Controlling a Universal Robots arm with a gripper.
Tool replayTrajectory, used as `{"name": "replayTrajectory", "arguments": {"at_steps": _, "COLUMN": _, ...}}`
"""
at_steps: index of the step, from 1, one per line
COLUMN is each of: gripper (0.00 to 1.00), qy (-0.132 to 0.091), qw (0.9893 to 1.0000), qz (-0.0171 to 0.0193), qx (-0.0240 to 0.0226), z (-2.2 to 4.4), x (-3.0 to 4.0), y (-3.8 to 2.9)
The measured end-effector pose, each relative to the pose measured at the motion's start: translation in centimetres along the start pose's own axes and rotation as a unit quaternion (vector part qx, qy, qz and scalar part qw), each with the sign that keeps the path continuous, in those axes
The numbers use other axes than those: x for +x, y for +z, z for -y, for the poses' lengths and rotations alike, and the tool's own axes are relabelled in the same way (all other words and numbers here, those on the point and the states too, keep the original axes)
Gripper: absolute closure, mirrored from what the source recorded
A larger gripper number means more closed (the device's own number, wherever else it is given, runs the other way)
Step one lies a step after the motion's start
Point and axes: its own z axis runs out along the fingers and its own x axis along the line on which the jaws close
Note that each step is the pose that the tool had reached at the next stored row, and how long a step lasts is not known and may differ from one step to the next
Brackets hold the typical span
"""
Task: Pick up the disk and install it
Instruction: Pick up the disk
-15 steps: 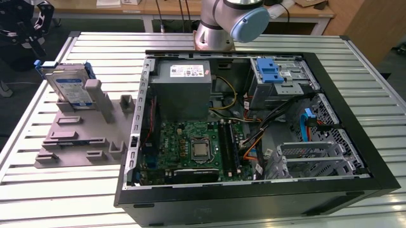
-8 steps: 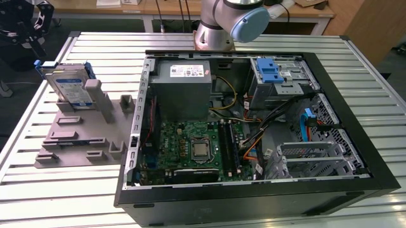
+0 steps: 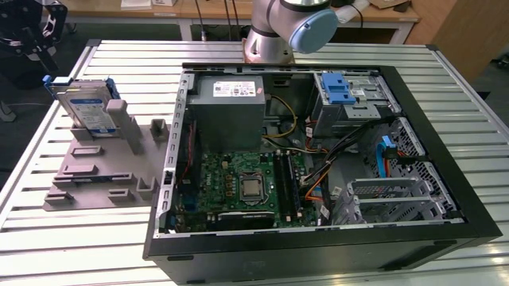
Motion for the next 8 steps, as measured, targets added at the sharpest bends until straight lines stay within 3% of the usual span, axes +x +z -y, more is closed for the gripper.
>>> {"name": "replayTrajectory", "arguments": {"at_steps": 8, "gripper": 0.89, "qy": -0.035, "qw": 0.9994, "qz": 0.0011, "qx": -0.0004, "z": 0.0, "x": 0.0, "y": 0.0}}
